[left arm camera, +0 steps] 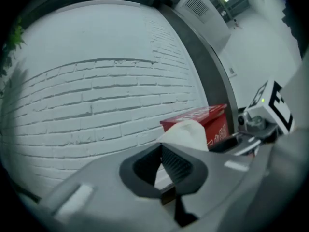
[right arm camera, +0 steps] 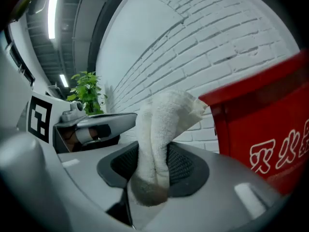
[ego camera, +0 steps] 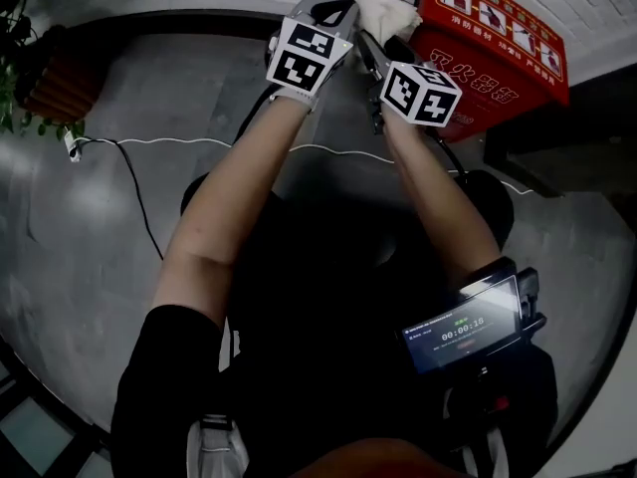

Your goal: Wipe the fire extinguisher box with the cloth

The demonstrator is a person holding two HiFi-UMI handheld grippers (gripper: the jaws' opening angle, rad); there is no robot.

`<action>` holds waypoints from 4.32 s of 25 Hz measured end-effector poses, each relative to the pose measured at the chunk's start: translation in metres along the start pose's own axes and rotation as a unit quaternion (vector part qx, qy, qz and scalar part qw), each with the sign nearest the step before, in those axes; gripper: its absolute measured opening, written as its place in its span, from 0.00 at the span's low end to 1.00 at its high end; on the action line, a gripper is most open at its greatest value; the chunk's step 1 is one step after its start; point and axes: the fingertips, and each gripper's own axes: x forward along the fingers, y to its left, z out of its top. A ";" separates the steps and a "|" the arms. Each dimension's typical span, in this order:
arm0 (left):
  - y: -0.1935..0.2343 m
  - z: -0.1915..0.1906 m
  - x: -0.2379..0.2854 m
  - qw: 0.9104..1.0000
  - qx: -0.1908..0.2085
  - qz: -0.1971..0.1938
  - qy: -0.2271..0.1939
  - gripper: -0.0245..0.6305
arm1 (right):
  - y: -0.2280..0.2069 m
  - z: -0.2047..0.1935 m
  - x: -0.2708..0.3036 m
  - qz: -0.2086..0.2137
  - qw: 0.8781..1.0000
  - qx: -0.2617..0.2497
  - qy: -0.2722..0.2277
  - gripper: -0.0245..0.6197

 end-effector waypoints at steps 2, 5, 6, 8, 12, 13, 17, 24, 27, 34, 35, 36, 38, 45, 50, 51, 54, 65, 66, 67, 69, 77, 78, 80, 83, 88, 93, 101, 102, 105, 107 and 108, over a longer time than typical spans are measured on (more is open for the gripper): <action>0.012 -0.007 0.010 1.000 -0.005 -0.001 0.003 0.04 | -0.006 -0.008 0.018 -0.014 1.000 0.012 -0.005 0.28; 0.023 -0.014 0.028 1.000 -0.001 -0.009 0.004 0.04 | -0.017 -0.013 0.042 -0.034 0.999 0.038 -0.015 0.28; 0.026 -0.018 0.033 1.000 0.000 -0.013 0.005 0.04 | -0.021 -0.013 0.050 -0.039 0.998 0.047 -0.021 0.28; 0.029 -0.028 0.044 1.000 -0.001 -0.022 0.006 0.04 | -0.030 -0.012 0.063 -0.049 0.996 0.063 -0.036 0.28; 0.028 -0.044 0.067 0.999 -0.006 -0.049 0.007 0.04 | -0.051 -0.005 0.077 -0.080 0.989 0.096 -0.076 0.28; 0.029 -0.042 0.071 0.998 -0.006 -0.056 0.003 0.04 | -0.056 -0.001 0.078 -0.088 0.987 0.103 -0.089 0.28; 0.026 -0.031 0.087 0.996 0.015 -0.084 -0.020 0.04 | -0.070 0.011 0.077 -0.111 0.977 0.125 -0.133 0.28; 0.009 -0.026 0.100 0.990 0.052 -0.127 -0.040 0.04 | -0.080 0.017 0.068 -0.133 0.960 0.164 -0.186 0.28; 0.004 -0.026 0.101 0.989 0.048 -0.136 -0.041 0.04 | -0.091 0.012 0.062 -0.148 0.952 0.182 -0.198 0.28; -0.009 -0.022 0.097 0.987 0.052 -0.147 -0.039 0.04 | -0.101 0.000 0.054 -0.162 0.936 0.235 -0.206 0.27; -0.010 -0.022 0.097 0.987 0.052 -0.147 -0.038 0.04 | -0.104 -0.003 0.051 -0.164 0.930 0.252 -0.210 0.27; -0.010 -0.022 0.096 0.987 0.051 -0.147 -0.037 0.04 | -0.106 -0.006 0.048 -0.167 0.924 0.269 -0.214 0.27; -0.011 -0.023 0.095 0.987 0.052 -0.146 -0.034 0.04 | -0.111 -0.011 0.043 -0.169 0.911 0.302 -0.225 0.27; -0.017 -0.033 0.098 0.987 0.053 -0.153 -0.018 0.04 | -0.131 -0.030 0.033 -0.165 0.875 0.374 -0.261 0.27; -0.020 -0.055 0.100 0.985 0.056 -0.165 0.008 0.04 | -0.137 -0.060 0.035 -0.177 0.853 0.416 -0.262 0.27; -0.022 -0.060 0.100 0.984 0.055 -0.167 0.013 0.04 | -0.139 -0.068 0.035 -0.181 0.849 0.422 -0.260 0.27; -0.031 -0.077 0.101 0.983 0.040 -0.180 0.024 0.04 | -0.145 -0.086 0.036 -0.190 0.846 0.428 -0.255 0.27; -0.077 -0.163 0.104 0.972 0.023 -0.215 0.096 0.04 | -0.162 -0.165 0.040 -0.224 0.820 0.471 -0.236 0.27; -0.078 -0.169 0.103 0.971 0.022 -0.217 0.103 0.04 | -0.163 -0.173 0.040 -0.228 0.815 0.478 -0.235 0.27; -0.079 -0.174 0.102 0.970 0.021 -0.218 0.109 0.04 | -0.165 -0.181 0.040 -0.231 0.812 0.483 -0.233 0.27; -0.078 -0.183 0.102 0.968 0.020 -0.219 0.119 0.04 | -0.168 -0.197 0.041 -0.236 0.805 0.493 -0.230 0.27; -0.085 -0.209 0.110 0.963 0.019 -0.224 0.147 0.04 | -0.186 -0.279 0.049 -0.253 0.757 0.561 -0.219 0.27; -0.086 -0.212 0.110 0.962 0.020 -0.226 0.150 0.04 | -0.188 -0.289 0.050 -0.256 0.752 0.568 -0.217 0.27; -0.088 -0.217 0.112 0.961 0.022 -0.228 0.156 0.04 | -0.193 -0.307 0.051 -0.261 0.744 0.577 -0.213 0.27; -0.091 -0.224 0.113 0.959 0.023 -0.232 0.163 0.04 | -0.201 -0.333 0.053 -0.266 0.736 0.588 -0.206 0.27; -0.089 -0.222 0.114 0.959 0.017 -0.235 0.159 0.04 | -0.211 -0.368 0.058 -0.269 0.732 0.597 -0.187 0.27; -0.085 -0.217 0.113 0.961 0.008 -0.232 0.151 0.04 | -0.214 -0.404 0.058 -0.286 0.715 0.618 -0.156 0.27; -0.028 -0.176 0.123 0.976 0.019 -0.179 0.119 0.04 | -0.168 -0.327 0.099 -0.183 0.736 0.627 -0.177 0.27; -0.016 -0.165 0.123 0.979 0.022 -0.167 0.113 0.04 | -0.164 -0.306 0.104 -0.173 0.740 0.622 -0.189 0.27; 0.013 -0.126 0.123 0.984 0.056 -0.144 0.091 0.04 | -0.161 -0.233 0.111 -0.155 0.762 0.587 -0.223 0.27; 0.028 -0.104 0.121 0.984 0.086 -0.137 0.077 0.04 | -0.159 -0.183 0.112 -0.144 0.778 0.561 -0.244 0.27; 0.036 -0.095 0.120 0.984 0.093 -0.134 0.072 0.04 | -0.156 -0.158 0.113 -0.137 0.786 0.547 -0.254 0.27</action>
